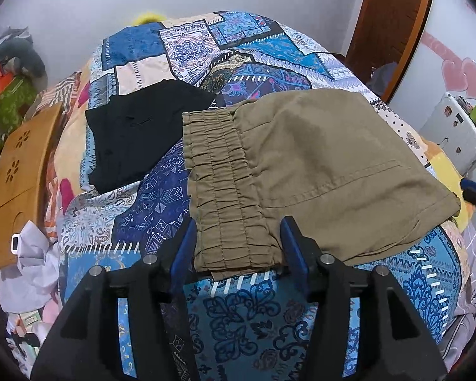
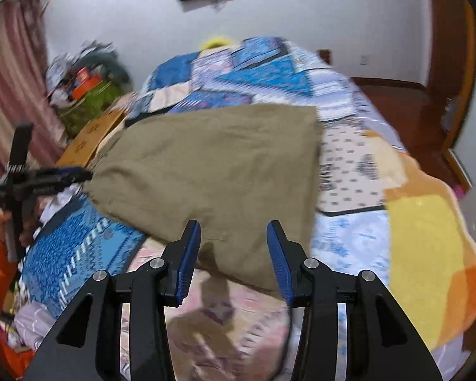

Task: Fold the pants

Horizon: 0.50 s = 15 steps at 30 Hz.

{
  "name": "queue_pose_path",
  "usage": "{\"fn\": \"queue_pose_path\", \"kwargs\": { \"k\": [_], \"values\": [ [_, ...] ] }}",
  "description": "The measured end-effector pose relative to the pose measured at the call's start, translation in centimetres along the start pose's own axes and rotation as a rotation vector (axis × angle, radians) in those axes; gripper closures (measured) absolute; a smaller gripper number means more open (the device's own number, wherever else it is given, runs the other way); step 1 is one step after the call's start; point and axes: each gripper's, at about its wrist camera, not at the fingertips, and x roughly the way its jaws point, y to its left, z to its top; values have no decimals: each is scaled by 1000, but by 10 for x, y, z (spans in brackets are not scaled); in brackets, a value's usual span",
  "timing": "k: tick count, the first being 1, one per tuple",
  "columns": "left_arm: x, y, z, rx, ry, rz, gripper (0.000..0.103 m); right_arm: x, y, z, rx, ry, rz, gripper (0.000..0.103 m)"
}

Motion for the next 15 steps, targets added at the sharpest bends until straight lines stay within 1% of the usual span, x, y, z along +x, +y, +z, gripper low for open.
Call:
{"fn": "queue_pose_path", "kwargs": {
  "k": [2, 4, 5, 7, 9, 10, 11, 15],
  "values": [
    [0, 0, 0, -3, 0, 1, 48, -1, -10, 0, 38, -3, -23, 63],
    [-1, -1, -1, -1, -1, 9, 46, 4, -21, -2, 77, 21, -38, 63],
    [-1, -1, -2, 0, -2, 12, 46, 9, -26, -5, 98, 39, -32, 63],
    [-1, -2, -3, 2, -1, 14, 45, 15, -31, -11, 131, 66, -12, 63],
    [-1, -1, -2, -1, 2, 16, 43, 20, -30, -16, 143, 69, 10, 63],
    [0, -1, -2, -3, 4, 16, 42, 21, -31, -17, 153, 68, 18, 67],
    [0, 0, -2, -6, 8, 13, 41, 22, -33, -17, 174, 62, 48, 73],
    [1, 2, -2, -17, 10, 9, 39, 28, -42, -21, 250, 89, 116, 73]
  ]
}}
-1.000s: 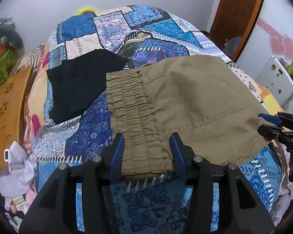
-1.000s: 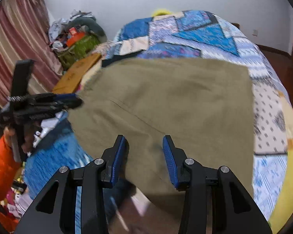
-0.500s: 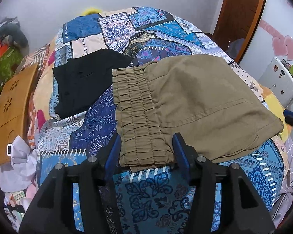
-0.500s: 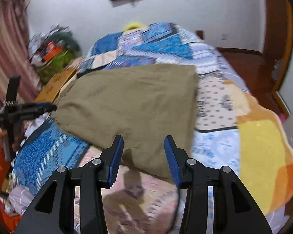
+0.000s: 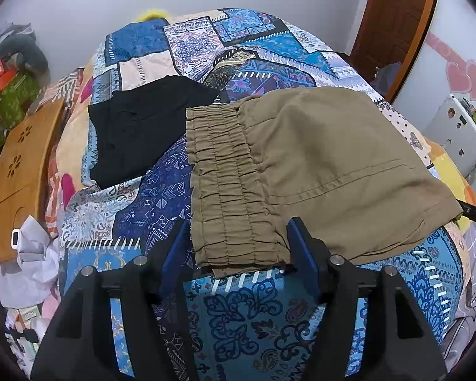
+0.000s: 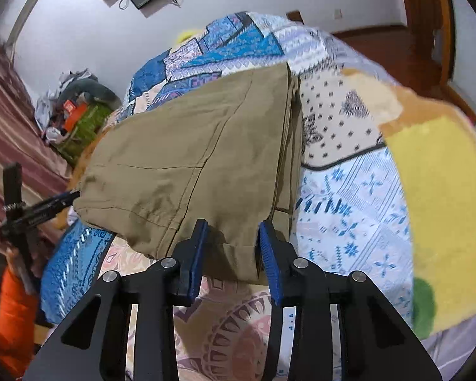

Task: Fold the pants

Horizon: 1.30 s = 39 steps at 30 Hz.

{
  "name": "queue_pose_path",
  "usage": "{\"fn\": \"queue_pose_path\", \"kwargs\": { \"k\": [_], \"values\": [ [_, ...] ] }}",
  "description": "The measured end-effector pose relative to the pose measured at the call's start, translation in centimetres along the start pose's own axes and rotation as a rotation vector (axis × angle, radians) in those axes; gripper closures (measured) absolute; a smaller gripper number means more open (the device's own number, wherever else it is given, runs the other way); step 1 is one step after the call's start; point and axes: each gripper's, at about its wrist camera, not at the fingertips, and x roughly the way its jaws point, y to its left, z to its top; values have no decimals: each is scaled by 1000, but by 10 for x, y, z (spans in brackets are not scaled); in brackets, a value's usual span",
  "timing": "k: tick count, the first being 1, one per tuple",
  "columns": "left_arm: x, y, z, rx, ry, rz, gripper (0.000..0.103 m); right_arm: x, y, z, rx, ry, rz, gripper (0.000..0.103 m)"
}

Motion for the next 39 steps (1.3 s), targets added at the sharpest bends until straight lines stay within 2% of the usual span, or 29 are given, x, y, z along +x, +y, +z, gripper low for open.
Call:
{"fn": "queue_pose_path", "kwargs": {
  "k": [3, 4, 5, 10, 14, 18, 20, 24, 28, 30, 34, 39],
  "values": [
    [1, 0, 0, -1, -2, 2, 38, 3, -5, -1, 46, 13, 56, 79],
    [0, 0, 0, -2, -2, 4, 38, 3, -5, -2, 38, 10, 51, 95],
    [0, 0, 1, -3, -2, 5, 38, 4, -3, -1, 17, 9, 22, 99],
    [-16, 3, 9, 4, -26, 12, 39, -5, 20, -3, -174, -28, -98, 100],
    [-27, 8, 15, 13, -52, 42, 39, -9, 19, 2, -253, -30, -169, 100],
    [-4, 12, 7, 18, 33, 43, 39, 10, 13, -4, -339, 43, -251, 100],
    [5, 13, -1, 9, 49, 37, 39, 17, 13, -8, -372, 52, -281, 100],
    [8, 20, -5, -21, 53, 21, 39, 16, 15, -3, -375, 76, -285, 99],
    [4, 25, -3, -20, 47, 67, 39, 4, 11, 9, -328, 86, -266, 98],
    [-2, 32, 2, -49, 32, 55, 40, -3, 12, 15, -312, 63, -263, 95],
    [-13, 40, 25, -77, -23, 75, 40, -18, 15, 39, -291, -20, -240, 63],
    [-11, 37, 63, -69, -60, 73, 39, -20, 20, 79, -285, -117, -215, 54]
  ]
}}
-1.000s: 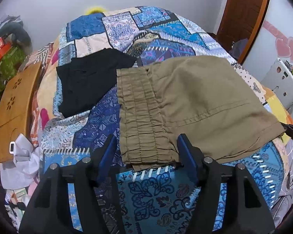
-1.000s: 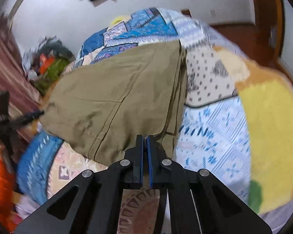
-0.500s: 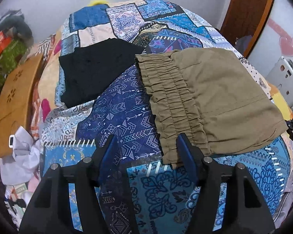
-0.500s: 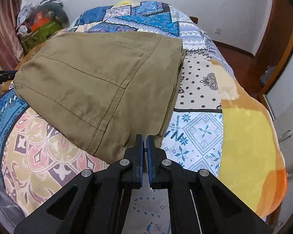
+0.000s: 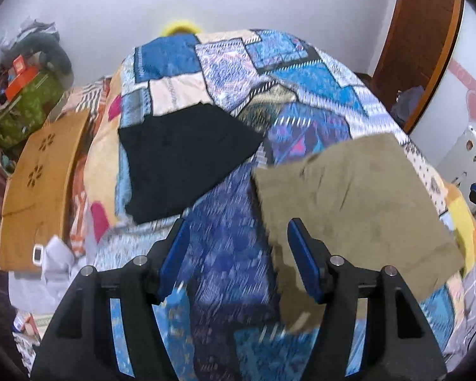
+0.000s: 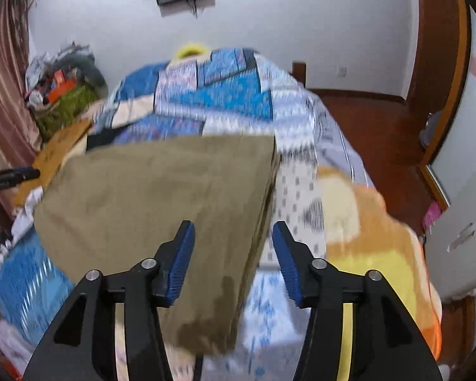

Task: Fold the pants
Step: 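Grasp the pants waistband with the left gripper while the right gripper holds the leg edge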

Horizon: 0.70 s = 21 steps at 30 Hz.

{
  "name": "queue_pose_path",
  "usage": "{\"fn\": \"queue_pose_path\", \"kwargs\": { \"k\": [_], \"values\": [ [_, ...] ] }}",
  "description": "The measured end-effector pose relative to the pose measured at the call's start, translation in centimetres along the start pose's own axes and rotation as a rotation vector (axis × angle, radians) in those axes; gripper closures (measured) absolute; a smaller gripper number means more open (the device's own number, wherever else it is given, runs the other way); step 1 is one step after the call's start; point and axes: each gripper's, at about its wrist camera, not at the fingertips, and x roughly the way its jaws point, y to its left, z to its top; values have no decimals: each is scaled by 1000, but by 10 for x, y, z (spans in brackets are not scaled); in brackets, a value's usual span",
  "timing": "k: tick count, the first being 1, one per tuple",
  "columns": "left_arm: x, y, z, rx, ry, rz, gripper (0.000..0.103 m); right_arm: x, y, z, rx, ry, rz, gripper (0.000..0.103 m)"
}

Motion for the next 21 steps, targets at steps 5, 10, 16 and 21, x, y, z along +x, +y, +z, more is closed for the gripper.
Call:
{"fn": "queue_pose_path", "kwargs": {
  "k": [5, 10, 16, 21],
  "values": [
    [22, -15, 32, 22, 0, -9, 38, 25, -9, 34, 22, -39, 22, 54],
    [53, -24, 52, 21, 37, -27, 37, 61, -20, 57, 38, -26, 43, 54],
    [91, -24, 57, -5, 112, -81, 37, 119, -42, 82, 64, 25, 40, 54],
    [112, -24, 51, -38, 160, -135, 37, 163, -56, 92, 88, 82, 48, 54]
  ]
}}
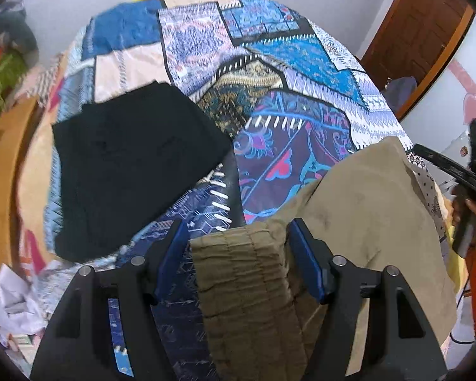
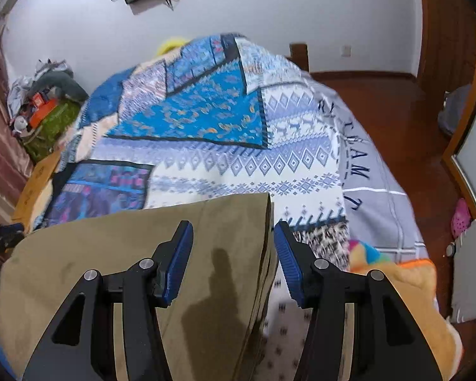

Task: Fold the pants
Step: 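Grasp the pants waistband with the left gripper while the right gripper holds the leg edge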

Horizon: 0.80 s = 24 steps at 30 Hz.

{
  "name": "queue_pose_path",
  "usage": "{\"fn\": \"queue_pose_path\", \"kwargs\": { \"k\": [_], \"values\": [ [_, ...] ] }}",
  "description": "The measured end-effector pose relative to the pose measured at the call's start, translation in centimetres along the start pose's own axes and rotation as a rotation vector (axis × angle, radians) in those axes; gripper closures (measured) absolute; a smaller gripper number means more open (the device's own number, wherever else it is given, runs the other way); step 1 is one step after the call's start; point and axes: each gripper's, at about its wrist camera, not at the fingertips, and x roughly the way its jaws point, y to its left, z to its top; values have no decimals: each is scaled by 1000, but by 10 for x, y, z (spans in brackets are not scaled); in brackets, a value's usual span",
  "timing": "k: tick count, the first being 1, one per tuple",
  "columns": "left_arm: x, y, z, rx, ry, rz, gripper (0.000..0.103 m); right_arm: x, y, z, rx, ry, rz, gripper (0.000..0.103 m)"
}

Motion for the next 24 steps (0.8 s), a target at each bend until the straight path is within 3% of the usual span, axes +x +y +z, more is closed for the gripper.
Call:
{"fn": "queue_pose_path", "kwargs": {
  "k": [6, 7, 10, 16, 20, 24],
  "values": [
    [10, 3, -5, -8, 8, -20, 34, 40, -13, 6, 40, 66, 41, 55],
    [11, 4, -6, -16, 3, -9, 33, 45, -15, 5, 50, 74, 54, 60],
    [11, 8, -10, -54, -7, 10, 32, 53, -15, 2, 24, 96, 22, 91],
    [4, 11, -12, -79, -52, 95, 35, 57, 0, -8, -124, 102, -64, 96],
    [6, 21, -10, -138, -28, 51, 35, 56, 12, -13, -192, 100, -140, 95],
    [-3, 17, -7, -122, -32, 70, 35, 46, 8, -5, -155, 97, -173, 91]
  ]
}}
